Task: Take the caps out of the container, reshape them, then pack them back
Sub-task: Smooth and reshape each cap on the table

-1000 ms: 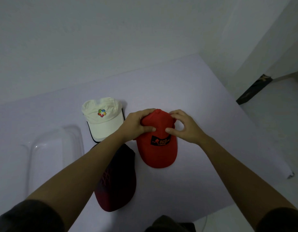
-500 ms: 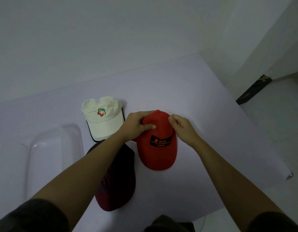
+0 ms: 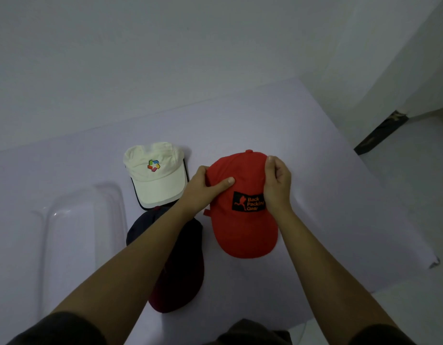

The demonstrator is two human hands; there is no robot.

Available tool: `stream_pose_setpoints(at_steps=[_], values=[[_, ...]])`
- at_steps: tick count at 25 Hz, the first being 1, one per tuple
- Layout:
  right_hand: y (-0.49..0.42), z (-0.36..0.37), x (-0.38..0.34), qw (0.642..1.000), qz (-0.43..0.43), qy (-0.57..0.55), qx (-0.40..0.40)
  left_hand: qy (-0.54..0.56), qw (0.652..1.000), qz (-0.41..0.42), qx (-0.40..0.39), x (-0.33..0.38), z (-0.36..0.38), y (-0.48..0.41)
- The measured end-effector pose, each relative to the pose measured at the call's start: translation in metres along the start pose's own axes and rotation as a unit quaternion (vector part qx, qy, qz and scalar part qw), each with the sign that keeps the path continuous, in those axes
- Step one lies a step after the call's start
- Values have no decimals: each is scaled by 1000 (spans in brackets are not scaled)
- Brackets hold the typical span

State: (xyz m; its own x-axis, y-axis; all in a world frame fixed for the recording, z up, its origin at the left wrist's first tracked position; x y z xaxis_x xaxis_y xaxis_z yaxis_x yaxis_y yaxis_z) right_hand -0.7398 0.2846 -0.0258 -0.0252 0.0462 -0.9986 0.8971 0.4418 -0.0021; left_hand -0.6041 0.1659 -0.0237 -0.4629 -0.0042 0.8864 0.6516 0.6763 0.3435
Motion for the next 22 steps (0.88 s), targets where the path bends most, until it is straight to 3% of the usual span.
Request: stream_pose_setpoints(at_steps=[4, 10, 14, 18, 22], values=[[-7, -6, -7, 999, -27, 23, 8, 96, 993, -17, -69, 8, -5, 5], [-8, -3, -12, 1000, -11, 6, -14, 119, 980, -26, -155, 20, -12, 2], [-12, 0, -18, 1000, -6, -4, -21, 290, 944, -81, -136, 13, -18, -2], [-18, -2, -27, 998, -20, -11, 61, 467, 864, -100, -156, -5, -18, 2], [-20, 2, -35, 996, -45, 6, 82, 454, 880, -109, -93, -2, 6, 12]])
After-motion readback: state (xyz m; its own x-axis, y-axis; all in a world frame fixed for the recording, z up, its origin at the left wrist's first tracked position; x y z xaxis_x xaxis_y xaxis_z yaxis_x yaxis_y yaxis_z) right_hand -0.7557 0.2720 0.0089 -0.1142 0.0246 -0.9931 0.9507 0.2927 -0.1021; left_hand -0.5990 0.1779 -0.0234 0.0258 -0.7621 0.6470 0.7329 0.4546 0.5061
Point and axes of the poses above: each hand's wrist, its own y-axis away from the middle knuckle, its own z-axis out of the palm, x = y × z, the point moved 1 cm from there along -y, towards the middle knuckle, and after that the axes turned 5 degrees about x, right-handed, at the moved point
